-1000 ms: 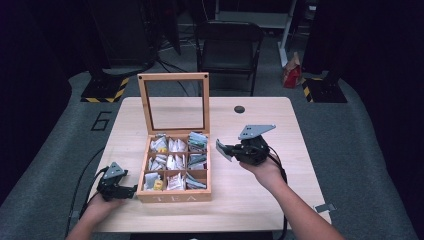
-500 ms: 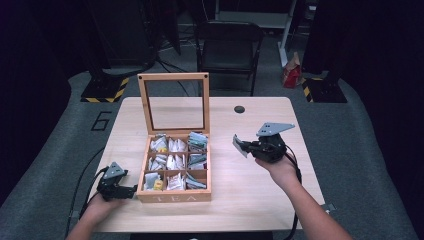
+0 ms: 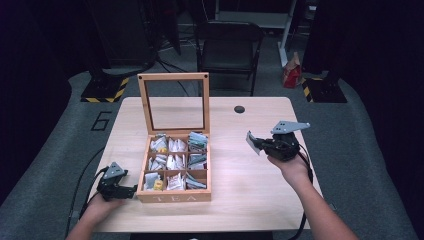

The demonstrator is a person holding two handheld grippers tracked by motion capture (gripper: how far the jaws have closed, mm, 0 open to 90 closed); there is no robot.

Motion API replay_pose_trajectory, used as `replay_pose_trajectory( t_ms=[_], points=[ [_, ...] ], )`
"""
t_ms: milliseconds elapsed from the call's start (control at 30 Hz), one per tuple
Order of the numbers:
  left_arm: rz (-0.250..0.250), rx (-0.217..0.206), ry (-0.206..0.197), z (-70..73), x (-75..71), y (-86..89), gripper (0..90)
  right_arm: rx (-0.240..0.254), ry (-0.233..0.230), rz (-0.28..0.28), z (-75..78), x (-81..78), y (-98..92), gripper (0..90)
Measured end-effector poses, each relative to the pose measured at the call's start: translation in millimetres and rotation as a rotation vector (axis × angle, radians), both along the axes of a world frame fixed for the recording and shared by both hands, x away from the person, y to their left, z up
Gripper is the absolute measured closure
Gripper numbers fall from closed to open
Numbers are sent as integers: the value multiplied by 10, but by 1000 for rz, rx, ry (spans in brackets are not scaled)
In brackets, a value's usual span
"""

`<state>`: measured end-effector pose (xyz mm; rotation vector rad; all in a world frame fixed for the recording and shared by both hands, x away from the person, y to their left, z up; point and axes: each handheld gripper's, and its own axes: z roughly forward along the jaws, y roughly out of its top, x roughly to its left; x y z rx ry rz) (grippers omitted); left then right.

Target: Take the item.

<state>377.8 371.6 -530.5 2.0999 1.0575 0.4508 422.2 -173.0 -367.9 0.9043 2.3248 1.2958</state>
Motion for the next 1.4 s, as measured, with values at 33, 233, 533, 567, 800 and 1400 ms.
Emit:
replay_pose_trajectory(
  t_ms=[33,233,533,567,800,1400],
  points=[
    [-2,3,-3,1,3,2,138,-1,-3,-4,-1,2,-22,898],
    [0,0,-1,0,1,0,138,-5,2,-36,-33,0,-124,898],
    [-2,2,-2,1,2,2,138,-17,4,-58,-123,3,-192,898],
    [-1,1,-1,0,1,1,139,-18,3,-59,-129,3,-193,897],
    [-4,6,-5,2,4,4,138,-24,13,-66,-199,-3,-199,897],
    [-5,8,-6,2,5,5,138,-36,29,-84,-432,-14,-208,897]
  ],
)
